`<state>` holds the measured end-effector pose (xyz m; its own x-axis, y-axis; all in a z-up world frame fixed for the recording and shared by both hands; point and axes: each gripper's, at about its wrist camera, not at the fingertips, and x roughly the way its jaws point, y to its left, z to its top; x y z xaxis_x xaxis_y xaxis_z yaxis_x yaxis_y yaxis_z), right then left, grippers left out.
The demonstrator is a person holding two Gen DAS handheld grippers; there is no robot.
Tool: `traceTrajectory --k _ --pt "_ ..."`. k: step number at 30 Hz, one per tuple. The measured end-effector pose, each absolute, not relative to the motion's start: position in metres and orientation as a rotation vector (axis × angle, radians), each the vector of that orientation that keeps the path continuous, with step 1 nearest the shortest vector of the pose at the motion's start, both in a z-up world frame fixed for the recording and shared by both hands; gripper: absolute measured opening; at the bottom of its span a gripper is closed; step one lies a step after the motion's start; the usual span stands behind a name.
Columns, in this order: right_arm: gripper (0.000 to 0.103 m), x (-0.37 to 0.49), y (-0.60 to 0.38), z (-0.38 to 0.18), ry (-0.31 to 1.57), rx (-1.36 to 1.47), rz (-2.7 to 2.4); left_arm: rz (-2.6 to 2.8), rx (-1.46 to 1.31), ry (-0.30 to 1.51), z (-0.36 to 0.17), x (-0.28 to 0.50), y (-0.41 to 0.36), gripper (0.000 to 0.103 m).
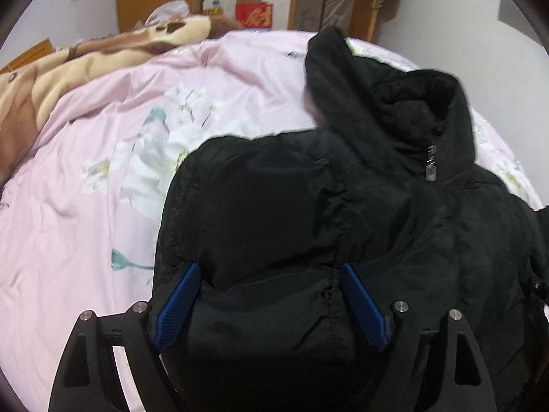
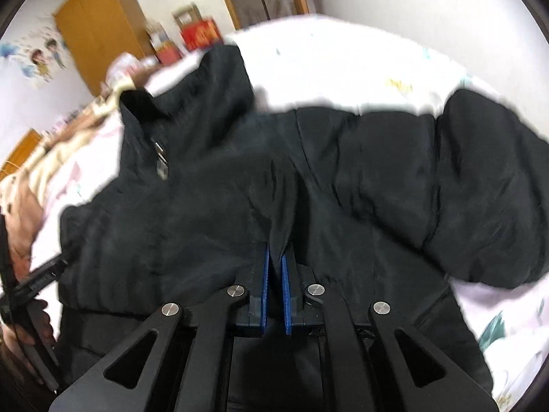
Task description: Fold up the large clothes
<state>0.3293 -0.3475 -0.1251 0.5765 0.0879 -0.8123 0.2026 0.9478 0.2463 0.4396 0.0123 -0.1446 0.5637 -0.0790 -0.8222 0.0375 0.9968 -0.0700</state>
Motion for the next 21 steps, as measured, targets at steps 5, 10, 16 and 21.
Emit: traceTrajectory --k 5,10,16,21 --pt "0.007 0.327 -0.352 -0.128 0.964 0.332 -0.081 -0.051 -0.017 0.983 -0.148 0.442 0.01 0.089" --pt "0.022 0.303 -0.37 -0.104 0.912 0.35 -0.117 -0.026 -0.045 1.013 -0.137 0.44 0.01 0.09" --pt "0.027 0.233 -0.444 -0.07 0.776 0.459 -0.236 -0.129 -0.197 0.971 -0.094 0.405 -0.001 0.089" --pt "0.055 0.178 -0.526 -0.068 0.725 0.546 -0.451 -0.207 -0.2 0.902 -0.066 0.371 -0.032 0.089"
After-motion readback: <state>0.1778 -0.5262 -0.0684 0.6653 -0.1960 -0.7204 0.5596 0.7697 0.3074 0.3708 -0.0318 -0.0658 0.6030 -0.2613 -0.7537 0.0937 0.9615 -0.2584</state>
